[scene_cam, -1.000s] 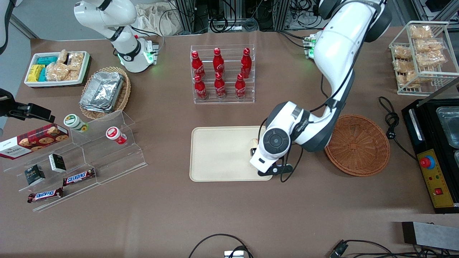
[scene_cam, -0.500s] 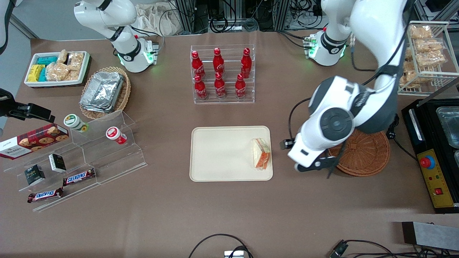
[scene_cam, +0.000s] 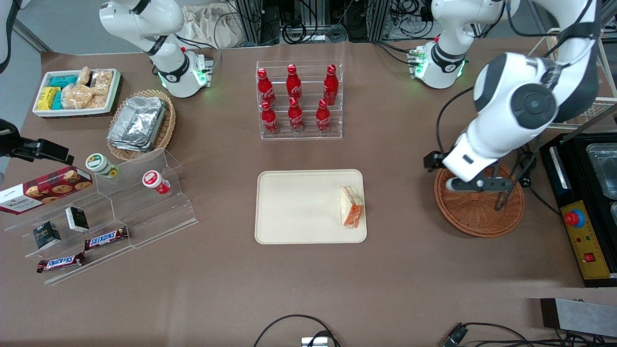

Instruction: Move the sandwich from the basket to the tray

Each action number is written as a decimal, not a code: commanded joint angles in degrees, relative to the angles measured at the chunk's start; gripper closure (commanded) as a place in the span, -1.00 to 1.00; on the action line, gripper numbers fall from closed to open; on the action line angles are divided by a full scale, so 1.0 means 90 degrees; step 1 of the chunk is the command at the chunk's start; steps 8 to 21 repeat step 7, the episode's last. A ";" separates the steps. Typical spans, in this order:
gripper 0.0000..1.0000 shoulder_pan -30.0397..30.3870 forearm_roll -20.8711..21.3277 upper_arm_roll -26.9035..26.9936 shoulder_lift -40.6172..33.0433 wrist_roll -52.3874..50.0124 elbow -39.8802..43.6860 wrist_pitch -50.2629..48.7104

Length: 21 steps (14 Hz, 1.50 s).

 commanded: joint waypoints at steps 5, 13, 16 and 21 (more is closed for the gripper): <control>-1.00 0.0413 0.0102 -0.0021 0.0408 0.0700 0.0944 -0.0827; -1.00 0.0413 0.0414 -0.0041 0.0702 0.0710 0.1481 -0.1343; -1.00 0.0413 0.0414 -0.0041 0.0702 0.0710 0.1481 -0.1343; -1.00 0.0413 0.0414 -0.0041 0.0702 0.0710 0.1481 -0.1343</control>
